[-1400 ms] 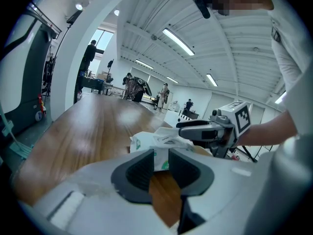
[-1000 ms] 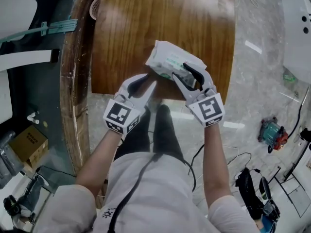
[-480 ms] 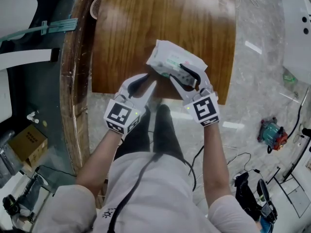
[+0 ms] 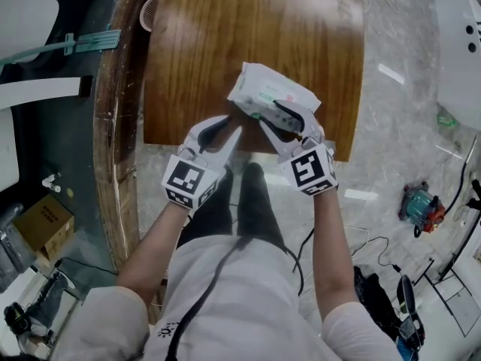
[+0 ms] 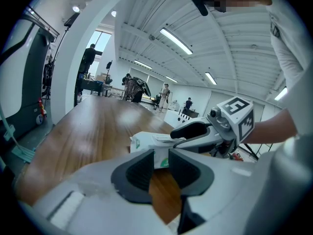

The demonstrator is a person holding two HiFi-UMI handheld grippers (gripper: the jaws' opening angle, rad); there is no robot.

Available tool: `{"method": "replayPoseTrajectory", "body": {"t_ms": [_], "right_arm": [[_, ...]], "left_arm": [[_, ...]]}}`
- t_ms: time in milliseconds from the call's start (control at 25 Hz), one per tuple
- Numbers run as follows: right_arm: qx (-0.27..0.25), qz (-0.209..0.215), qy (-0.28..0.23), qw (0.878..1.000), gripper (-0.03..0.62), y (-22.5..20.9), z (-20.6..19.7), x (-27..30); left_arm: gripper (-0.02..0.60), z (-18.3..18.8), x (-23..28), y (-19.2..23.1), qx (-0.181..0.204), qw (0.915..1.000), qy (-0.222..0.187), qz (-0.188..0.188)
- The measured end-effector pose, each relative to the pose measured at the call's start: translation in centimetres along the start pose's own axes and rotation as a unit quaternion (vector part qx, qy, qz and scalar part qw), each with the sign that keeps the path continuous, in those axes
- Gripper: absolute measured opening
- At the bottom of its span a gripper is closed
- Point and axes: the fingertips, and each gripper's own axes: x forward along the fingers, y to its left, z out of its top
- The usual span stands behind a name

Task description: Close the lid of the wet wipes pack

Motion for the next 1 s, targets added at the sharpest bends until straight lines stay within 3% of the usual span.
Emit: {"method": "replayPoseTrajectory", "body": {"t_ms": [560,1000], "right_arm": [[-0.046,0.006,0.045,0.998,0.175,1.2,-1.0,0.9],[-0.047,0.004,0.071,0.996,0.164,1.2,-1.5,1.4]], "left_arm": [[0.104,0.3,-0.6,-0.1,0.007,1.0,-0.003,-0.002],[0.101,0.7,-0.8,-0.1,0.009,0.9999,-0.008,-0.004]]}}
